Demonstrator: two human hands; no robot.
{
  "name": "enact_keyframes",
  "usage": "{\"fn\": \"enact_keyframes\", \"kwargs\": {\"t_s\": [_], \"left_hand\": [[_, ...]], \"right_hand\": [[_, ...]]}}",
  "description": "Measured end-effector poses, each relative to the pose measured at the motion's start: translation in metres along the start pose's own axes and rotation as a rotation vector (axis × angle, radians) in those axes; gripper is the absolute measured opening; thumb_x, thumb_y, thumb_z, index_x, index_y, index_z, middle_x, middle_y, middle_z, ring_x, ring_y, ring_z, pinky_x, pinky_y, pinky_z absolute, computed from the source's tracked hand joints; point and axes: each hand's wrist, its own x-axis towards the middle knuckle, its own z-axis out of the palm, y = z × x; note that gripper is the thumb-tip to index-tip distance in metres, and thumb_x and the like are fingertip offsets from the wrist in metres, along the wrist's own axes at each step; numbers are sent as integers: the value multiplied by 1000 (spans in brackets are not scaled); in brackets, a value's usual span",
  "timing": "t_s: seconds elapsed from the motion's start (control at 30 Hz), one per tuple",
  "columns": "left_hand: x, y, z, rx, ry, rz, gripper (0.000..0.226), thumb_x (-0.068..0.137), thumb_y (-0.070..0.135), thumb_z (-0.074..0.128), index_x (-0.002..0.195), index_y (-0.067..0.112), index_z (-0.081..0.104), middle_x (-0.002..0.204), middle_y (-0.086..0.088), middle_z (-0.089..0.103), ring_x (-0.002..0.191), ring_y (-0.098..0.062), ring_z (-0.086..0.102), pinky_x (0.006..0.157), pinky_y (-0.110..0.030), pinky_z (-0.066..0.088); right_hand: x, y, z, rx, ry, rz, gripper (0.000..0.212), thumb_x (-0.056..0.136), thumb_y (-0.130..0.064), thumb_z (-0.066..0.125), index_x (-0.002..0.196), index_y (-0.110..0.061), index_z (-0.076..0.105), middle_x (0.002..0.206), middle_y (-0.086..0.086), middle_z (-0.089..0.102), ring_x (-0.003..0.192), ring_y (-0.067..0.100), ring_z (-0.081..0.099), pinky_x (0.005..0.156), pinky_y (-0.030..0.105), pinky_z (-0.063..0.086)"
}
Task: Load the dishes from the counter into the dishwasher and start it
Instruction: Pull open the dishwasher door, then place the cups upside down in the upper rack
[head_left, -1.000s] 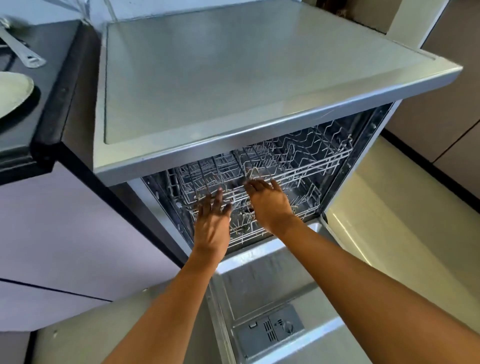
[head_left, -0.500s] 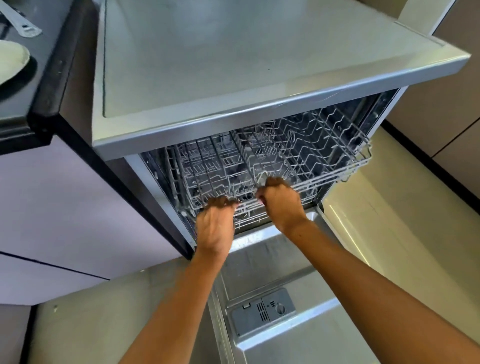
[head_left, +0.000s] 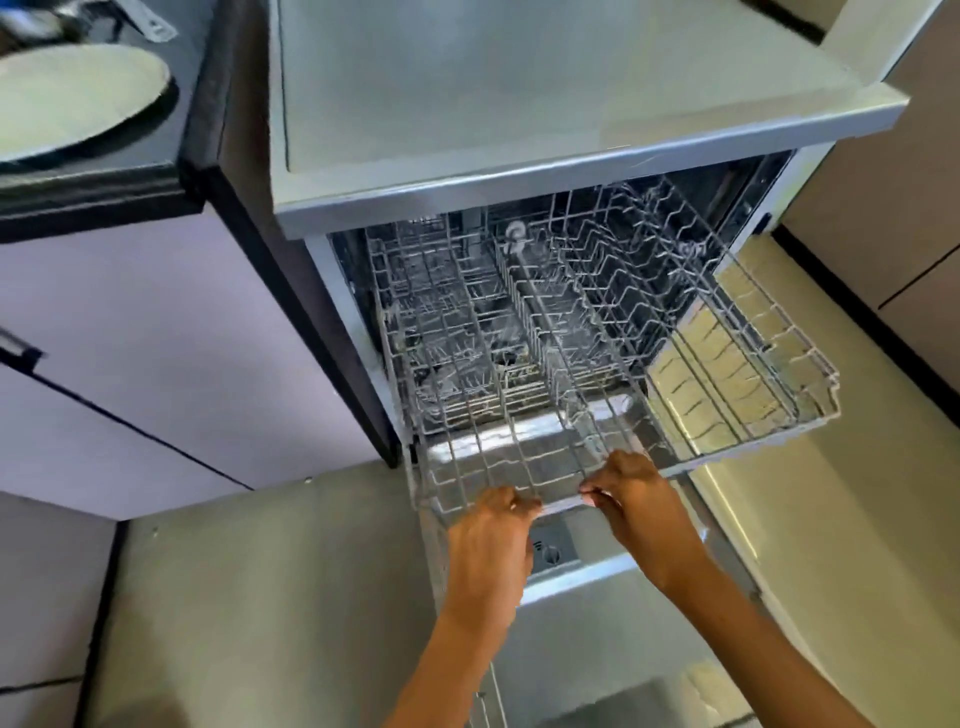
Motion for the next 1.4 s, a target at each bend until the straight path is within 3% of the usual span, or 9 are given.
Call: {"fn": "enact_keyframes", "kwargs": {"t_s": [0.27,0.63,0.7,0.77,0.9,1.0,1.1,1.27,1.4], "left_hand": [[-57,26,10,2,-79,-16,54,30,5,90,74,32,75,66,12,61,55,-6,60,38,-17,44],[-75,41,11,57,-90,-28,53,31,5,93,76,28,76,67,9,65,60,-6,63,43,-18,48],[-72,42,3,50,-152,-52,43,45,4,90,79,27,76,67,7,65,59,-8,62,47,-19,50],[-66,45,-13,63,-211,-80,18,76,9,73,89,22,74,79,2,69,71,-12,65,65,-26,56],[-74,62,-82,-81,-45,-142,26,96,23,50,116,21,67,110,3,69,100,-15,64,90,-27,48],[-99,83,-153,-107,100,-89,24,92,25,52,105,21,71,101,4,71,89,-15,67,76,-29,55],[-139,92,-221,-96,165,-114,12,86,23,61,92,23,72,86,10,69,70,-7,64,60,-9,44],[-193,70,-311,-35,437,-251,16,82,36,55,83,30,70,85,18,66,68,0,60,56,-12,47],[-212,15,-364,30,640,-308,25,81,38,49,83,26,71,88,19,64,81,-1,57,66,-2,36]], "right_hand": [[-67,-6,-9,-26,-8,3,24,54,-5,87,70,-17,72,73,-1,62,66,14,62,62,8,37],[-89,-8,-11,-31,-22,24,26,57,0,85,74,-16,74,75,1,65,69,18,64,60,17,46],[-89,-13,-18,-32,-63,37,23,66,1,79,82,-15,74,83,3,66,76,21,65,64,22,50],[-90,-21,-29,-8,-113,92,23,82,-8,68,104,-15,69,107,3,65,97,22,63,81,25,49],[-100,-58,-77,59,-118,136,26,89,-20,59,115,-18,63,119,0,62,103,17,60,86,25,46],[-113,-103,-126,99,-50,122,17,88,-19,61,103,-16,67,105,1,67,89,17,64,75,26,48],[-121,-157,-169,127,12,58,11,88,-19,61,96,-19,69,94,-2,68,79,17,64,63,26,47],[-98,-245,-211,180,53,-120,10,90,-24,59,95,-23,68,93,-7,66,78,12,62,64,28,50],[-47,-316,-204,250,122,-235,8,86,-18,64,91,-22,69,89,-7,67,73,11,63,61,22,46]]}}
